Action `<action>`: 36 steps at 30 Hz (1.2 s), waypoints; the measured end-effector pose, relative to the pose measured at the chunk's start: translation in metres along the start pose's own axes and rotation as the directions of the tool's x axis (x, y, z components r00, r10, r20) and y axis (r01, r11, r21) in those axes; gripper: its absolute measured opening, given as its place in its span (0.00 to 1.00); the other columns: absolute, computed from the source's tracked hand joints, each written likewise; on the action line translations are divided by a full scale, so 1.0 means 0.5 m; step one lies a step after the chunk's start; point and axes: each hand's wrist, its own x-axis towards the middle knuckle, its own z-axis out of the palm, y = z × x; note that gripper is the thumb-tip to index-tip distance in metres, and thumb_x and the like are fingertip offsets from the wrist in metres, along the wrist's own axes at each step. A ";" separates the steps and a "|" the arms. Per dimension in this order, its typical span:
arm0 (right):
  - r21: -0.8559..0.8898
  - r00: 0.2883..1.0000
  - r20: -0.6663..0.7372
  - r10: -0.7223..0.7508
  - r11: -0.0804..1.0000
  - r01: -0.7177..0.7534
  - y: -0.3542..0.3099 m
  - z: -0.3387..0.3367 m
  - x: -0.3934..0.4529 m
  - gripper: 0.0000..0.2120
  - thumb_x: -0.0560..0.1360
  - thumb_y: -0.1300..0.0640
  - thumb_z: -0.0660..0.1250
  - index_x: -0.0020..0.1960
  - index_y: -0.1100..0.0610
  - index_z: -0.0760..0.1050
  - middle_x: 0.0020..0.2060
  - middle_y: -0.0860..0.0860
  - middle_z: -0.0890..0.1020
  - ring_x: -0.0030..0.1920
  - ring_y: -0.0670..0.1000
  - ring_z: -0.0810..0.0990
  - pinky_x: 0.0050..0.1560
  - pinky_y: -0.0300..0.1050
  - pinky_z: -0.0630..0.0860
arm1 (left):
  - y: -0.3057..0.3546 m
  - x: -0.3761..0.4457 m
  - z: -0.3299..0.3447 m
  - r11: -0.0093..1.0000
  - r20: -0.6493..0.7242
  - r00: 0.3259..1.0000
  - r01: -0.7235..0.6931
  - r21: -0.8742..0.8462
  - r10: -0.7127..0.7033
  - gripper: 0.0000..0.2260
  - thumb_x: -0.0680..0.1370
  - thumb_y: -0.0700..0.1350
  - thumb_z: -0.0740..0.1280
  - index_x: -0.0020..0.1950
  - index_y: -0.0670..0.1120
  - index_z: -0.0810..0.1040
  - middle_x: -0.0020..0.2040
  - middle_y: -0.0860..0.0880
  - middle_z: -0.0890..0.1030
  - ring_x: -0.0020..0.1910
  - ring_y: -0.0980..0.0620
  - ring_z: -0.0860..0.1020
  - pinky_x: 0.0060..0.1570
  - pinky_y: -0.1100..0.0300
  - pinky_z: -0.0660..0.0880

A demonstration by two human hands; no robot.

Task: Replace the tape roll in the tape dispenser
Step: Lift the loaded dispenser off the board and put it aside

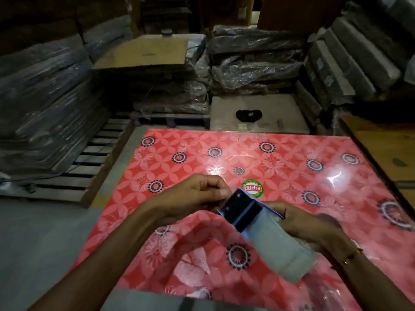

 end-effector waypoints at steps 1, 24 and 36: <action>0.078 1.000 0.016 -0.007 0.997 0.006 -0.017 0.005 -0.019 0.20 0.70 0.72 0.68 0.54 0.54 0.86 0.45 0.50 0.87 0.41 0.44 0.84 0.42 0.39 0.80 | 0.014 -0.001 0.007 1.000 0.001 1.000 0.015 0.016 -0.015 0.04 0.78 0.41 0.66 0.46 0.44 0.81 0.42 0.43 0.78 0.42 0.50 0.74 0.46 0.59 0.73; -0.652 0.895 -0.442 -0.063 0.708 -0.272 -0.079 -0.045 -0.245 0.22 0.72 0.60 0.75 0.63 0.44 0.79 0.52 0.51 0.84 0.54 0.53 0.81 0.57 0.56 0.76 | 0.014 0.153 0.221 0.993 -0.291 0.955 0.081 0.080 -0.055 0.08 0.75 0.46 0.73 0.44 0.42 0.81 0.37 0.46 0.83 0.38 0.49 0.80 0.44 0.53 0.79; -0.481 0.650 -0.759 -0.031 0.699 -0.529 0.007 0.089 -0.278 0.21 0.69 0.48 0.71 0.61 0.49 0.75 0.50 0.48 0.83 0.49 0.54 0.81 0.42 0.46 0.71 | -0.084 0.199 0.261 0.967 -0.284 0.947 0.198 0.161 -0.147 0.09 0.67 0.39 0.77 0.37 0.50 0.79 0.38 0.50 0.81 0.38 0.51 0.79 0.42 0.56 0.76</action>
